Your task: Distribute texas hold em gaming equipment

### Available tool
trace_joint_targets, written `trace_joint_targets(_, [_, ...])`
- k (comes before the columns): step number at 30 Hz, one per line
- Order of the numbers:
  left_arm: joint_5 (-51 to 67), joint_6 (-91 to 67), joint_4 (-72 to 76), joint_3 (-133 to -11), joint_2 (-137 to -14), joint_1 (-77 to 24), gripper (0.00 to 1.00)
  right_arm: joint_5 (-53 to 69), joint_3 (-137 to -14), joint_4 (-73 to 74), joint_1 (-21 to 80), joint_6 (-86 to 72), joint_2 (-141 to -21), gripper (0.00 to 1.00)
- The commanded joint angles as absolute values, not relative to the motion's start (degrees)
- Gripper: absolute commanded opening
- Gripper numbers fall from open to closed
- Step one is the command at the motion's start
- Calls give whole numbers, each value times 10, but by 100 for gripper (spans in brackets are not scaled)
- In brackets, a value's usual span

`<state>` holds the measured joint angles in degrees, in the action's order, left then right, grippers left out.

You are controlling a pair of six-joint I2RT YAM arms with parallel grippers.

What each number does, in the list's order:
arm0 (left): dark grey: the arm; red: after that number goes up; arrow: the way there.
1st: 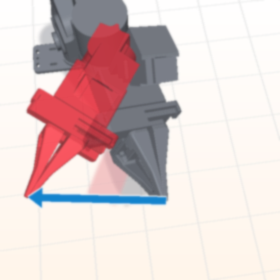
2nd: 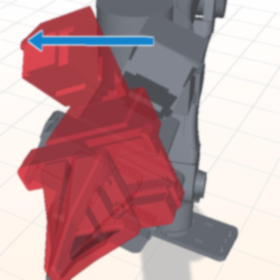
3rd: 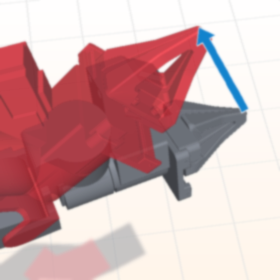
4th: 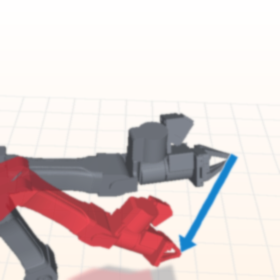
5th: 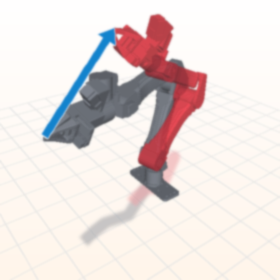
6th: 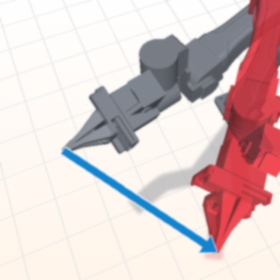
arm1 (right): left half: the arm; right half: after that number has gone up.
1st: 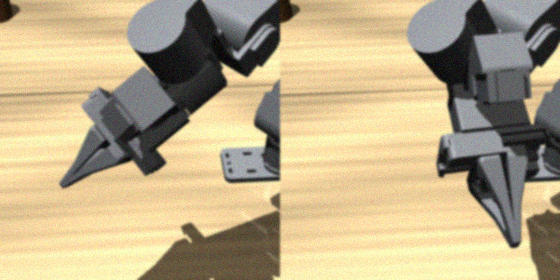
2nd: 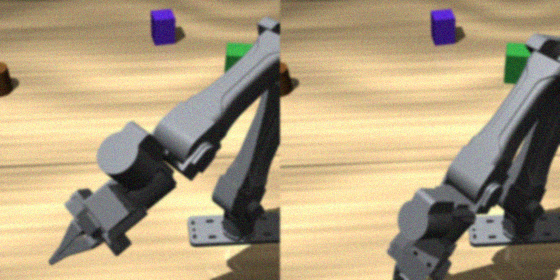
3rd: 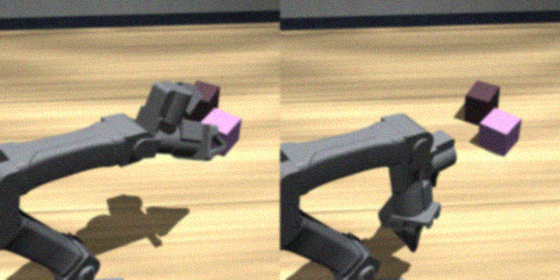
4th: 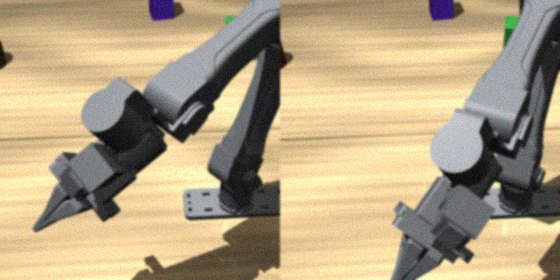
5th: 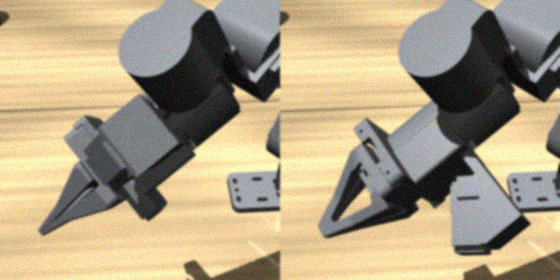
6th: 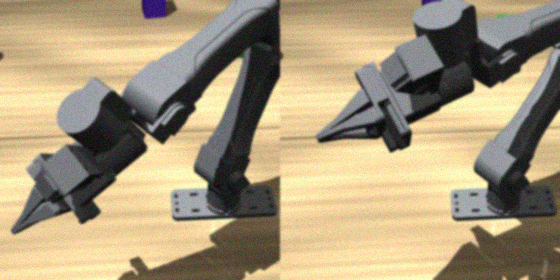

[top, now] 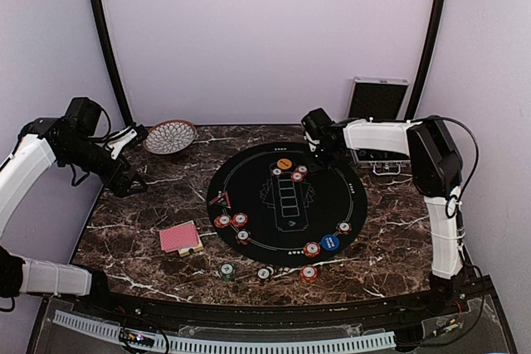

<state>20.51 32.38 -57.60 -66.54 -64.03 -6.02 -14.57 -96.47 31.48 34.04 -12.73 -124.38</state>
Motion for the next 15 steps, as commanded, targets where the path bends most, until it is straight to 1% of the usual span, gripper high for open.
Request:
trace_joint_targets(1, [211,328,-591,-664,-627,-62,99,-137,-963,291,339,-138,-1236,30])
trace_joint_targets(5, [208,328,-592,-664,-624,-62,99,-134,-964,292,334,-138,-1243,32])
trace_joint_targets(9, [208,329,-592,-664,-623,-62,99,-135,-967,297,332,-138,-1251,40])
trace_joint_targets(15, [209,329,-592,-664,-621,-62,99,-140,-957,297,330,-143,-1251,41])
